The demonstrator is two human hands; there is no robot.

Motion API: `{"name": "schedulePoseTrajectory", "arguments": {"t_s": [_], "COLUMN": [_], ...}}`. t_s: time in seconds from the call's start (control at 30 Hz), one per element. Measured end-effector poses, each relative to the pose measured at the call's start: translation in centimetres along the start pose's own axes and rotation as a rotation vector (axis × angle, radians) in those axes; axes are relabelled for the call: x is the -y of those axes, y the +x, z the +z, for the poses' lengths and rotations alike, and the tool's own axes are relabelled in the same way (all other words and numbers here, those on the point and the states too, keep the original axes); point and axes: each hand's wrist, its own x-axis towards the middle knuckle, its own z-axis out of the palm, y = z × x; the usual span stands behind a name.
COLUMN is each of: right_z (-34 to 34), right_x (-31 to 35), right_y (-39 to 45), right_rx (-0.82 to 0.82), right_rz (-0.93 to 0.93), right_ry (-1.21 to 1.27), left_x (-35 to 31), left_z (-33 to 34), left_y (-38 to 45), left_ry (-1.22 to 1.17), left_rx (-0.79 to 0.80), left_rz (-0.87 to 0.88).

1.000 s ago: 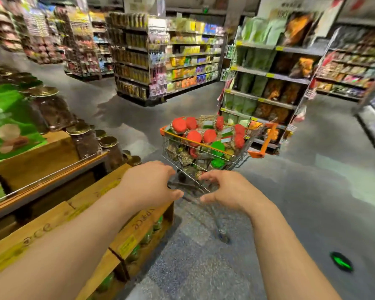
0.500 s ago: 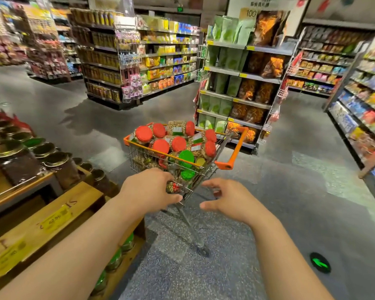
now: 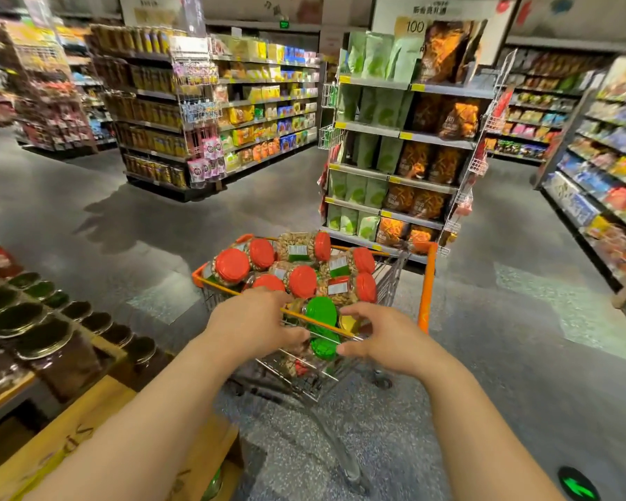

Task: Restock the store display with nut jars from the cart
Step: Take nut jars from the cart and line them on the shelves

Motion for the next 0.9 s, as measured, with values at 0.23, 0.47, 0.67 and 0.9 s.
{"name": "schedulePoseTrajectory", "arguments": {"t_s": [0.23,0.47,0.67,0.9], "right_z": [-2.3,-2.7,-3.3,-3.3], "right_x": [2.4,0.9,-2.4,-6.8], "right_y": [12.3,21.8,30.3,42.9], "right_rx": [-0.063,-0.068,-0.064,-0.028], "right_rz": [0.049,0.144,0.189,0.216], "right_ry": [0.058,0.129,0.195,0.245], "left_x": [6.6,11.1,13.6,15.7], "left_z": [-3.0,-2.8,-0.6,2.9], "left_y": [12.1,21.4,30.0,42.6], "left_ry": [0.046,0.009,-0.014,-0.029], "left_rx": [-0.005,0.079,0.138,0.162], "left_rz": [0.035,0.017,-0.002,-0.021]}}
